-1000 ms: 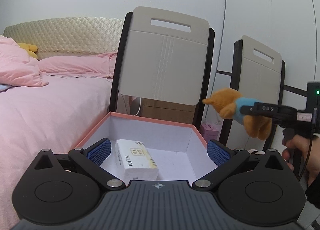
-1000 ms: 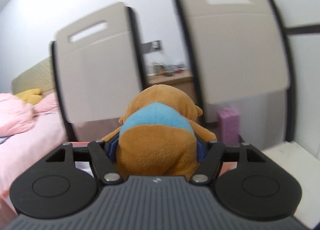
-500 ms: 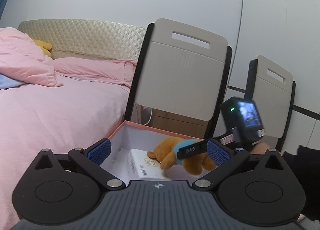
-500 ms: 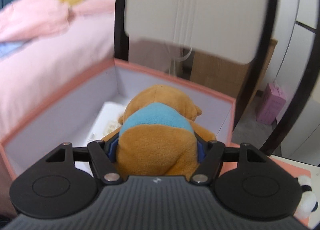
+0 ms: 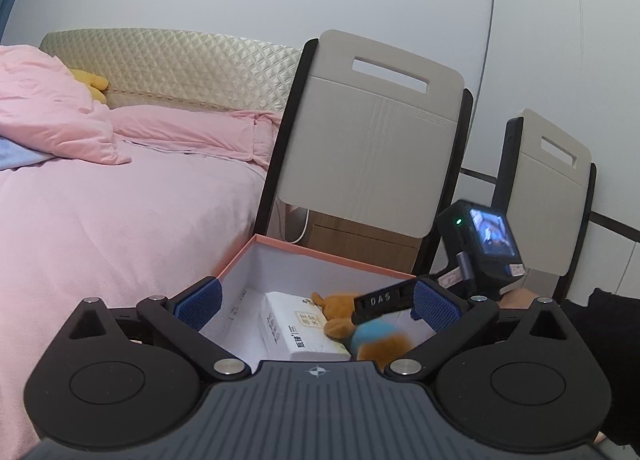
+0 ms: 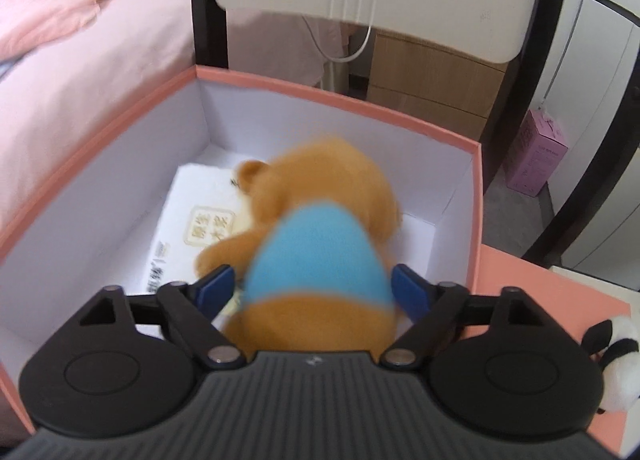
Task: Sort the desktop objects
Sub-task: 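Lower the teddy bear into the box beside the tissues and release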
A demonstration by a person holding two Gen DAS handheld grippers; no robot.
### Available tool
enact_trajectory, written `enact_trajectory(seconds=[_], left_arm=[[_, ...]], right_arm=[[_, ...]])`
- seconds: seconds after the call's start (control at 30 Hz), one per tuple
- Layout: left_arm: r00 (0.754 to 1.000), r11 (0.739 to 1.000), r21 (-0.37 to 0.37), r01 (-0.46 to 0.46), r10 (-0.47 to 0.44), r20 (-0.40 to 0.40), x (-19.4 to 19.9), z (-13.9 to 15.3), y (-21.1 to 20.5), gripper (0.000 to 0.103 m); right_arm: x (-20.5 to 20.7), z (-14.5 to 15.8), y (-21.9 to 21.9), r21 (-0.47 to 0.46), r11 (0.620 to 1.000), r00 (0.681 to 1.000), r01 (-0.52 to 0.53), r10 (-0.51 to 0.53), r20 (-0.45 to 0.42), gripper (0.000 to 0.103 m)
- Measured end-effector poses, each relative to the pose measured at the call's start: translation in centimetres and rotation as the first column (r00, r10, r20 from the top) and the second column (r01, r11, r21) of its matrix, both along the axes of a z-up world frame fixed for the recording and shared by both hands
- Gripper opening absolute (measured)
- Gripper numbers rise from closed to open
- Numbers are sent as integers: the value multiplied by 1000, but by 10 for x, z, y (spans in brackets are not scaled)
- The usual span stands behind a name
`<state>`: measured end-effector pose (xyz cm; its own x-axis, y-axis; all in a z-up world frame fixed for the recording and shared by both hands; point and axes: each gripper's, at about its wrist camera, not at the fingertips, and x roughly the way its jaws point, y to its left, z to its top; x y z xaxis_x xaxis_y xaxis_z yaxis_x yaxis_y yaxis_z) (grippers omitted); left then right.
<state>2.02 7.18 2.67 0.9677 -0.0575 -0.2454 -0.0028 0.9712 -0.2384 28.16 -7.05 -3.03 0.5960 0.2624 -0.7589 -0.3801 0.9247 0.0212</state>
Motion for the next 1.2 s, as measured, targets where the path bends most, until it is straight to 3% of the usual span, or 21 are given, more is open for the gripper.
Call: enact_trajectory(seconds=[0.33,0.67,0.8,0.93,1.03,1.2], left_arm=[[1000,999,41,12,-12,-9,0,-4,-7,103],[1000,993,113,17,-16,-10,0,-9,-26,103],[1000,990,138,22,-21,-7,-1,-11,-34,103],[1000,986,167,16,-15,-6,0,-14,-39,103],[1000,984,178,8,-5,-12,3,-16,-42,103],[1000,979,202,-11,15,-19,5,-19,-47,103]], right_arm=[[-55,34,-42,177,982,988,67,-91,128,103],[-139,53,-101,272,955,928,119,-204,310,103],[-167,49,-122,316,943,920,104,-212,330,103],[-185,38,-132,299,950,913,94,-202,355,103],[-201,22,-140,314,944,892,103,-227,391,103],[-201,8,-147,348,930,895,118,-252,368,103]])
